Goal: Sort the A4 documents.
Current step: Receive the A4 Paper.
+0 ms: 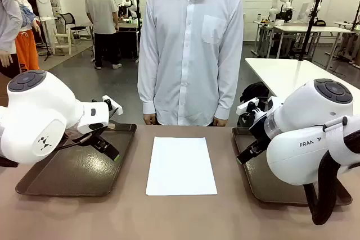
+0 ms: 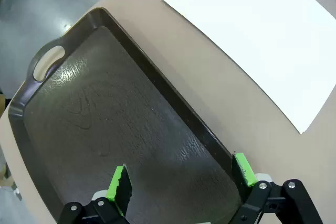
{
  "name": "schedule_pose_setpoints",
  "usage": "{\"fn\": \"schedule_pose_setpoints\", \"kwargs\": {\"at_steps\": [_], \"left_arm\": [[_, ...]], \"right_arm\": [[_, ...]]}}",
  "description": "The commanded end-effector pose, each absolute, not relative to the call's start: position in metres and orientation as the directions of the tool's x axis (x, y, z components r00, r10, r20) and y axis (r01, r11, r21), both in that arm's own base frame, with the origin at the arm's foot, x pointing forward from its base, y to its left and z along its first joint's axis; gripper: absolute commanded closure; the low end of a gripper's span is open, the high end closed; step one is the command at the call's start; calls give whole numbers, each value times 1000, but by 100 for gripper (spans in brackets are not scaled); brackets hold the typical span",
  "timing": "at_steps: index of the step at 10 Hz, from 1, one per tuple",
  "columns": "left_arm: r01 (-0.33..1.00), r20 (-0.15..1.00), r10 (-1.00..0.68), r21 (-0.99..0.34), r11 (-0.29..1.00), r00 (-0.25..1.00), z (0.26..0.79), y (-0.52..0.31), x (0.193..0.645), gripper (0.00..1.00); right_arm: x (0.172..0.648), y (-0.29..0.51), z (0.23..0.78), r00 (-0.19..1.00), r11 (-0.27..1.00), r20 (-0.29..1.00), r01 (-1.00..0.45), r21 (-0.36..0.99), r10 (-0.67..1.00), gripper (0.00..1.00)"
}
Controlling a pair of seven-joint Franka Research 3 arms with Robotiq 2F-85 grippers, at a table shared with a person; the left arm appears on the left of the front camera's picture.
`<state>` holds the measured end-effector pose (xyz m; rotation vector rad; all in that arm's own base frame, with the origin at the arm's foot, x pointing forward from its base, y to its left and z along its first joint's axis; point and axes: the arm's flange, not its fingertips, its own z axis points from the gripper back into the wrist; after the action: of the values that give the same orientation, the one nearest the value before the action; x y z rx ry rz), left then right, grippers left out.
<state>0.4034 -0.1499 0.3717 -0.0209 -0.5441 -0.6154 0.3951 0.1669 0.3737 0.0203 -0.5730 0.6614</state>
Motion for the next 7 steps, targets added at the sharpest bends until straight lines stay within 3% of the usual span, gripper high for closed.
{"fn": "schedule_pose_setpoints", "kwargs": {"at_steps": [1, 7], "left_arm": [[554, 491, -543, 140, 821, 681, 372, -150, 403, 0], [554, 491, -543, 140, 821, 681, 372, -150, 403, 0]], "right_arm": [[395, 167, 374, 641, 795, 509, -586, -160, 575, 0], [395, 167, 374, 641, 795, 509, -586, -160, 575, 0]]}}
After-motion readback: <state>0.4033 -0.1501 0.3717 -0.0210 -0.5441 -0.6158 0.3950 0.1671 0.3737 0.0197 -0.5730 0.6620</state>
